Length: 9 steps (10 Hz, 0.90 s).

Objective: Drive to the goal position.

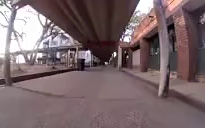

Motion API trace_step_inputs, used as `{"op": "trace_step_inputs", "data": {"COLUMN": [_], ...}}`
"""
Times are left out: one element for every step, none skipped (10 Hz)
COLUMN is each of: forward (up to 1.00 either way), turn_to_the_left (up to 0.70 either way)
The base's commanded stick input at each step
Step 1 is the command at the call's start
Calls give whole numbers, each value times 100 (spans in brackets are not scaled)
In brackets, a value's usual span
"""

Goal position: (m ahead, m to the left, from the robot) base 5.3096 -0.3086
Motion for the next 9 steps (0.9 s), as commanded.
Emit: {"op": "trace_step_inputs", "data": {"forward": [70,70,70,70,70,70,70,70,70], "turn_to_the_left": [0,0,0,0,0,0,0,0,-1]}}
